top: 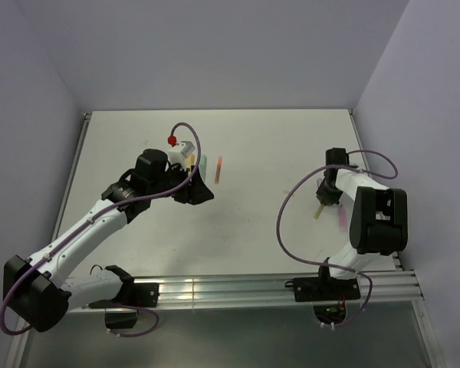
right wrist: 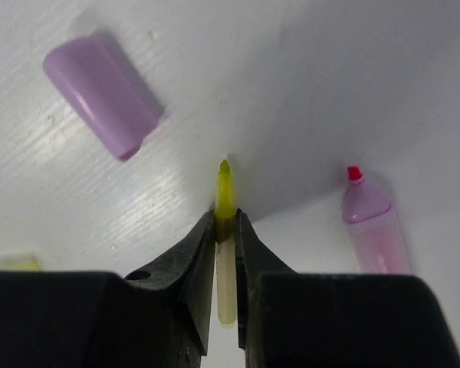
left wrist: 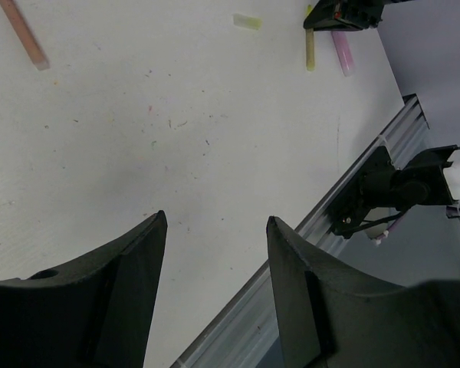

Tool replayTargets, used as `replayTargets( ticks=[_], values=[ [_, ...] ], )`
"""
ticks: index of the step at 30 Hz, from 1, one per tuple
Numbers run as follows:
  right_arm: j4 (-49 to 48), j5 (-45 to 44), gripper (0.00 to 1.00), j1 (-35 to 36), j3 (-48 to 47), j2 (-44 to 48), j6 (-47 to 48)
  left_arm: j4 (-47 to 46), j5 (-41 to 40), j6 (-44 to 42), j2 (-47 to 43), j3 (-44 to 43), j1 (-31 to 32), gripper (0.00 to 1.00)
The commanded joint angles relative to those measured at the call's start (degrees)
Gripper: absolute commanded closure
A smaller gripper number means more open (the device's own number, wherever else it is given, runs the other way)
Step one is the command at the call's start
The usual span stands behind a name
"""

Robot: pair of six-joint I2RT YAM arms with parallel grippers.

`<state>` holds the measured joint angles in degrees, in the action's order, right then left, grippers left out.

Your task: Insert the pens into the pen caps

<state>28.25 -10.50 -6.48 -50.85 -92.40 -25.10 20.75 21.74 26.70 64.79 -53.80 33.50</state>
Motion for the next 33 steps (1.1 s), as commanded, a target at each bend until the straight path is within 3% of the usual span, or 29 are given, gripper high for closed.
replayTargets(
  ticks=[1,7,11,21,33],
  values=[
    [0.1,2.9,1.0,2.3,4.0,5.9,-2.6,-4.7,5.2,1.8,-0.9,0.3,-1.1,0.4],
    [0.1,7.1,1.0,10.6,4.4,18.1,-7.2,-10.7,10.7,5.4,-1.5,0.9,-3.3,0.39],
    [-1.9,9.1,1.0,21.6,-0.6,23.8,-12.2,-16.2,14.5,8.4,-1.4,1.4,-4.6,0.38],
    [-7.2,9.5,1.0,38.5,-18.7,20.1,-19.1,-23.6,15.4,11.9,2.3,-2.5,-4.6,0.39],
    [-8.6,8.0,1.0,46.6,-27.8,15.8,-21.1,-22.6,13.2,11.4,4.6,-6.5,-4.7,0.4]
  ],
)
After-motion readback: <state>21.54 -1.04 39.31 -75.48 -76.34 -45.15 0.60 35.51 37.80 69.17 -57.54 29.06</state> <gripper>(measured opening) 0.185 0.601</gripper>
